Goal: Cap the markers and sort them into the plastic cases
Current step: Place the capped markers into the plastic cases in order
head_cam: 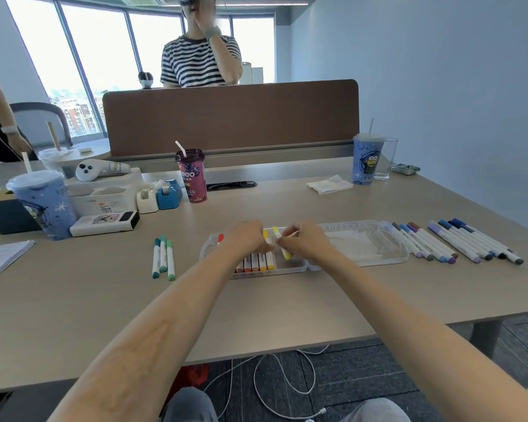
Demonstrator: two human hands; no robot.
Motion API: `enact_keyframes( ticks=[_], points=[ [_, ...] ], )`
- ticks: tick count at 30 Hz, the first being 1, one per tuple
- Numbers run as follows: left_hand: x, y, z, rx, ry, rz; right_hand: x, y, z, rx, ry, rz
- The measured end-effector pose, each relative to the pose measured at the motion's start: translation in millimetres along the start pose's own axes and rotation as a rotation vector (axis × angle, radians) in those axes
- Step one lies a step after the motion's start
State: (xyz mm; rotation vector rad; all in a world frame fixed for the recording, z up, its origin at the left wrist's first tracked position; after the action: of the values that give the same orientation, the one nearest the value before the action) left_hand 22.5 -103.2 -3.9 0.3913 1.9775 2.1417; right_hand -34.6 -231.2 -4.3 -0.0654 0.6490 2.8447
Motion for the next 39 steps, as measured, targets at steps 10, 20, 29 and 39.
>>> enact_keyframes(
  ticks=[10,20,29,39],
  points=[
    [11.0,7.4,34.7,0.420,0.036,-0.213,5.2,-9.4,15.3,0.100,0.054,0.010],
    [31.6,6.6,53.8,0.601,0.014,-0.242,11.0,-17.4,18.0,0.298,0.027,0.009],
    [45.0,-0.5,72.4,0.666,0.020,-0.246,5.7,-21.5,12.8,0.336,-0.010,0.046],
    [69.8,0.7,103.4,0.560,0.104,-0.258,5.7,-20.9,25.2,0.383,0.015,-0.073]
  ],
)
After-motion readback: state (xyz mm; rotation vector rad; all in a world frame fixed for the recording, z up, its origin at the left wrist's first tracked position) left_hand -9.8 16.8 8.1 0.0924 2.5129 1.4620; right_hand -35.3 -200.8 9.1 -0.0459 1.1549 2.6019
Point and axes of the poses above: each hand's wrist, its own x-axis away from the middle knuckle, its own y-axis out of the back of the hand, z = x × y, the point moved 9 cm from there along -x, towards the middle knuckle, and after that the axes turned 14 degrees about -x, right-handed, at the moved point
